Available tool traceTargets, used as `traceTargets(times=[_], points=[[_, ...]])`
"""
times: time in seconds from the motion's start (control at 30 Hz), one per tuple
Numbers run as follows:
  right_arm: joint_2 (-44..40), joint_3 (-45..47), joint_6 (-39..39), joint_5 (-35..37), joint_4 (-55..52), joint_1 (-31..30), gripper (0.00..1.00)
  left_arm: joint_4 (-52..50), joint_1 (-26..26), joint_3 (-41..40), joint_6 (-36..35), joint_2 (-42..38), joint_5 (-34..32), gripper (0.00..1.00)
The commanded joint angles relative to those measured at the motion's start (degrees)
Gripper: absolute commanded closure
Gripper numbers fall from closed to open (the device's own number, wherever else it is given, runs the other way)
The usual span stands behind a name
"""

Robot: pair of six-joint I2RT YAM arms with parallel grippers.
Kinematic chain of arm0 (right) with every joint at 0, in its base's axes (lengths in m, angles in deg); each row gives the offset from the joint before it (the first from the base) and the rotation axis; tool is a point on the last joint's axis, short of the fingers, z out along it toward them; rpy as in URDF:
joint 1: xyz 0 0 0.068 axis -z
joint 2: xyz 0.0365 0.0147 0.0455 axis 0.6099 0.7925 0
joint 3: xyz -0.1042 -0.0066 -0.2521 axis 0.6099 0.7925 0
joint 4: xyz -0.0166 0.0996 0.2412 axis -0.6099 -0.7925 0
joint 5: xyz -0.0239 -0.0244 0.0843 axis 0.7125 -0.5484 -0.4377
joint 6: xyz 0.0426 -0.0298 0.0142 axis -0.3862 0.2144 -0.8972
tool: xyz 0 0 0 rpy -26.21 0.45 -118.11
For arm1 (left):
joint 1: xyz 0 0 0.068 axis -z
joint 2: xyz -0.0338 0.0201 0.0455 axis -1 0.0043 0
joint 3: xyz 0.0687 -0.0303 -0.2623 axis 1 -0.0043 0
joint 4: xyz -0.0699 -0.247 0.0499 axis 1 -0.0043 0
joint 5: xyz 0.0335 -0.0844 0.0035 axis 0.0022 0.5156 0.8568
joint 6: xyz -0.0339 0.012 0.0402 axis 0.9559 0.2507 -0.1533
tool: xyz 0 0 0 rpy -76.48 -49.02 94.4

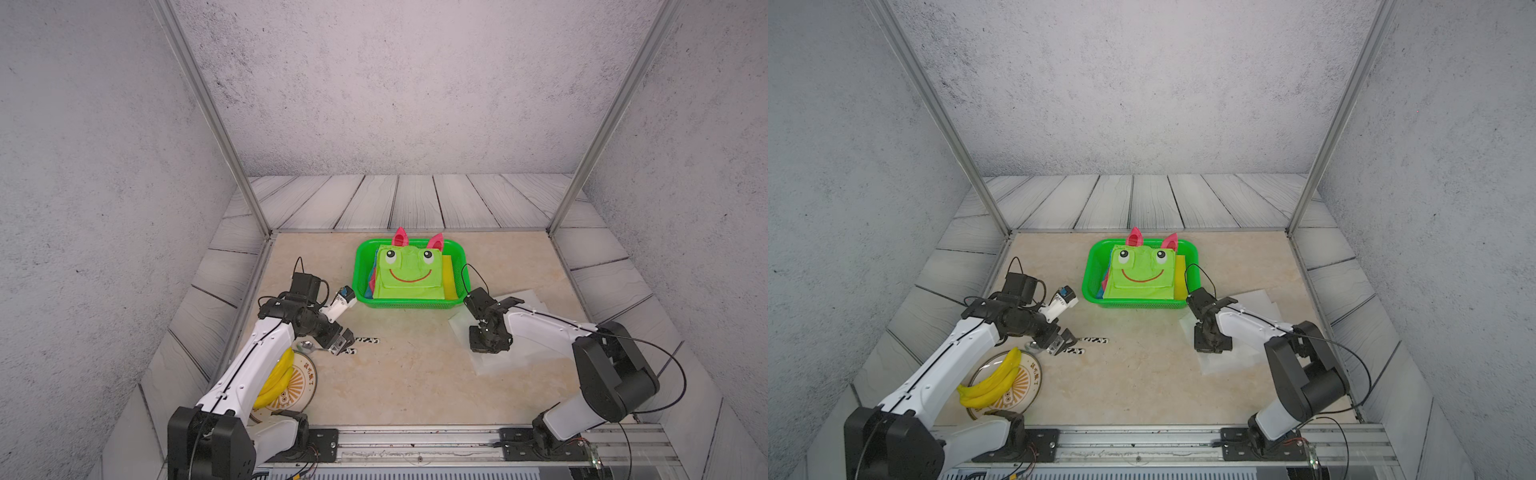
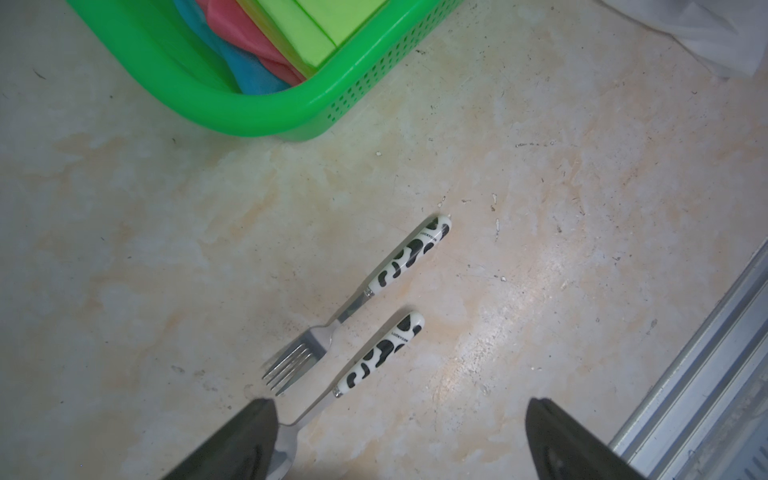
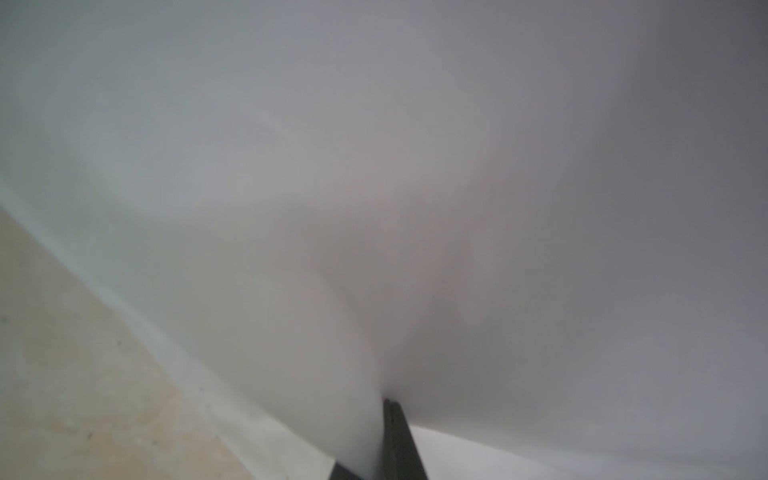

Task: Put the folded raincoat in the basket
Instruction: Move the raincoat to the center of the board.

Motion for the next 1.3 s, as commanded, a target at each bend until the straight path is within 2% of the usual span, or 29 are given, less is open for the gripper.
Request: traceTargets(times=[0.0, 0.2, 0.33, 0.47, 0.53, 0.67, 0.73, 0.8, 0.93, 1.03, 1.13, 1.27], points=[[-3.72, 2.24, -2.67, -10.25, -2.63, -1.74, 0.91, -0.72, -0.28, 0.23, -0.07, 0.5, 1.35, 0.0], [-5.97, 4.03, -10.73, -20.18, 5.81, -8.07, 0.91, -1.41, -0.19, 0.98, -0.34, 3.67, 5.54, 0.0], [-1.8, -1.2, -13.75, -20.1, 8.56, -13.94, 0.9, -5.8, 1.57, 4.4, -2.5, 8.09, 7.22, 0.03], [3.72, -7.65, -15.9, -19.59, 10.89, -19.72, 0.88, -5.31, 2.2, 6.14, -0.95, 9.61, 8.02, 0.04], [6.27, -10.71, -16.19, -19.88, 11.45, -21.83, 0.83, -4.64, 2.35, 6.53, -0.27, 9.87, 8.48, 0.04], [9.86, -13.96, -16.21, -23.9, 13.89, -24.03, 0.64, -2.51, 2.44, 6.99, 2.01, 10.9, 9.46, 0.04], [9.59, -14.02, -15.62, -26.09, 14.39, -24.12, 0.59, -1.8, 2.62, 7.42, 3.84, 11.53, 9.48, 0.04], [6.69, -13.74, -14.11, -24.3, 12.17, -24.03, 0.55, -1.13, 2.71, 7.77, 6.22, 11.4, 10.66, 0.04], [-2.11, -13.22, -10.57, -15.15, 2.7, -23.79, 0.46, 1.91, 4.17, 6.32, 9.31, 9.16, 16.01, 0.03], [-8.6, -11.85, -9.77, -8.42, -3.76, -22.43, 0.43, 4.03, 7.62, 5.6, 11.21, 9.02, 16.76, 0.02], [-14.89, -7.74, -9.6, -5.39, -6.63, -17.95, 0.43, 6.22, 12.01, 5.75, 13.83, 11.45, 15.17, 0.02], [-22.57, -1.4, -8.61, -6.49, -6.54, -8.56, 0.43, 7.23, 15.71, 7.09, 18.21, 17.45, 15.05, 0.02]])
